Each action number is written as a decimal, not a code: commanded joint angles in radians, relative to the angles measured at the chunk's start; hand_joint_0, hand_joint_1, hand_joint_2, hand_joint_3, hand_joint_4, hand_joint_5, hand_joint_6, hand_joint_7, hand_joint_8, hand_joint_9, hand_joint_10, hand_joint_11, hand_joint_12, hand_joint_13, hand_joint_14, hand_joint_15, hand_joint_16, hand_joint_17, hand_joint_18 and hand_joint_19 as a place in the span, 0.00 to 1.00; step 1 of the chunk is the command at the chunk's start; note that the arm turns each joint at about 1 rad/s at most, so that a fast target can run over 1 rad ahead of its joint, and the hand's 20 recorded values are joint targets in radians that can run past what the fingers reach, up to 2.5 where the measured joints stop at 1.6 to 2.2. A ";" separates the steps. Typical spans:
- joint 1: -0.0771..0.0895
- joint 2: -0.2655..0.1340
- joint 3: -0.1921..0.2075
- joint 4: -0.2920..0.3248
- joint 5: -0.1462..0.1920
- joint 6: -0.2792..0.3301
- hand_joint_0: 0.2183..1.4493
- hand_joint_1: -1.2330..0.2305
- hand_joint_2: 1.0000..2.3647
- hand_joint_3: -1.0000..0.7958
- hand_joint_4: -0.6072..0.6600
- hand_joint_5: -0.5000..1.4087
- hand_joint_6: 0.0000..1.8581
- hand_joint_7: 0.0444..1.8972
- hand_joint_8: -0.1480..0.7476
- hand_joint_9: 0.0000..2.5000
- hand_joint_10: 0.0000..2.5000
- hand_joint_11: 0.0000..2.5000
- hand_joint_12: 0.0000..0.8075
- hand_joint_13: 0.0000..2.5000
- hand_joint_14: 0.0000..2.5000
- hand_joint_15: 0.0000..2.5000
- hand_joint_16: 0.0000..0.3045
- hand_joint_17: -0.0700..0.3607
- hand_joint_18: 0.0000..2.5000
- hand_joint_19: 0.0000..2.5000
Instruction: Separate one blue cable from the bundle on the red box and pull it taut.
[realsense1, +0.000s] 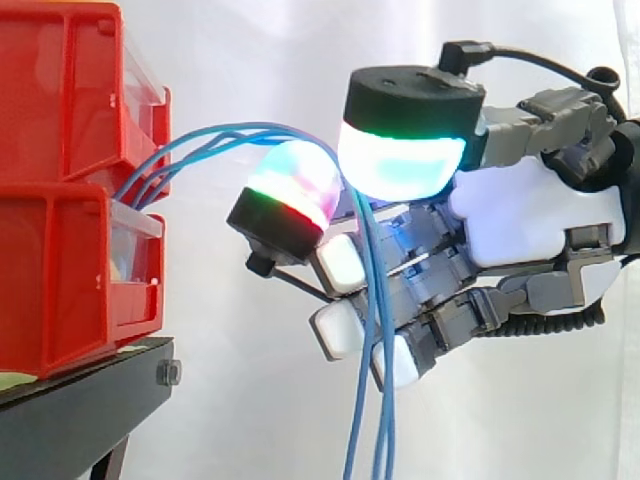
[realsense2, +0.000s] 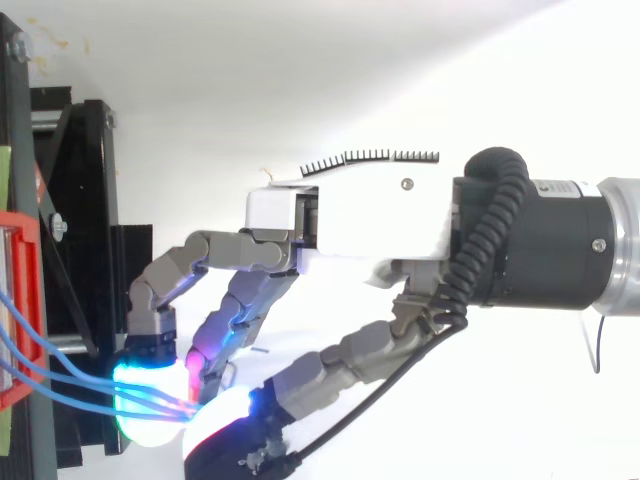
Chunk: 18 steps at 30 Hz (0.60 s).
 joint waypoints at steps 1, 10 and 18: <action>-0.001 0.000 0.000 0.000 0.000 0.000 0.40 0.18 0.01 0.40 0.54 0.17 0.47 0.46 0.51 0.33 0.00 0.16 0.45 0.32 0.00 0.13 0.15 0.41 0.30 0.16; -0.001 0.000 0.000 0.000 0.000 0.000 0.27 0.47 0.00 0.28 0.61 0.20 0.45 0.56 0.57 0.43 0.01 0.16 0.48 0.39 0.00 0.14 0.16 0.42 0.34 0.20; -0.001 0.000 0.001 0.000 0.000 0.000 0.29 0.58 0.00 0.28 0.59 0.22 0.44 0.58 0.57 0.48 0.01 0.16 0.47 0.43 0.00 0.14 0.16 0.41 0.37 0.21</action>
